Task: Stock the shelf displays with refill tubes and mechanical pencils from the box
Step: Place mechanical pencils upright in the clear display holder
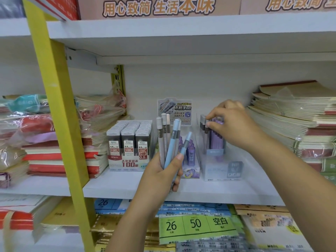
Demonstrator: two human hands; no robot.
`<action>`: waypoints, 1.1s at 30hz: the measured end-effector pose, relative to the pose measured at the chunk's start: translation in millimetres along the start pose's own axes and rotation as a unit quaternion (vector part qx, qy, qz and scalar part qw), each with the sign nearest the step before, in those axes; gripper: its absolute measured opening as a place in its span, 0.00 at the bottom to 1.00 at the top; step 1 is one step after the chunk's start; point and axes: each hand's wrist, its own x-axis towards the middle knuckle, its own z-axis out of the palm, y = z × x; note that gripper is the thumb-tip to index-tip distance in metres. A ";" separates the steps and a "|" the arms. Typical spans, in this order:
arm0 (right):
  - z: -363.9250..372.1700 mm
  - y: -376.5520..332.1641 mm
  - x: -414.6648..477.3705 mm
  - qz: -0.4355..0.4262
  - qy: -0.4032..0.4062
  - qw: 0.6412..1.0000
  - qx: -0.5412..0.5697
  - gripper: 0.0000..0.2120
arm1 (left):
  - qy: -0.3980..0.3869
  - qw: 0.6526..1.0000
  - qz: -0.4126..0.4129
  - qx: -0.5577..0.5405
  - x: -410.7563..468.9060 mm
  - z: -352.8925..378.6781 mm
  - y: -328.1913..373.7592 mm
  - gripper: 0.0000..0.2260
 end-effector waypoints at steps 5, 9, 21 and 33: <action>-1.0 -4.4 -2.9 0.006 0.002 1.000 -0.002 0.13 | 0.005 1.000 -0.004 0.003 4.7 7.0 5.9 0.20; -3.0 -27.9 -31.9 -0.017 0.117 0.983 0.144 0.09 | 0.002 1.000 0.005 -0.011 10.8 11.7 8.3 0.16; -19.9 -36.5 -38.8 0.090 0.061 0.854 0.509 0.10 | -0.024 0.999 0.019 -0.039 12.8 16.1 1.8 0.16; -39.2 25.5 -48.8 0.022 0.179 0.937 0.298 0.16 | -0.008 1.000 -0.018 -0.012 14.5 28.4 -11.7 0.14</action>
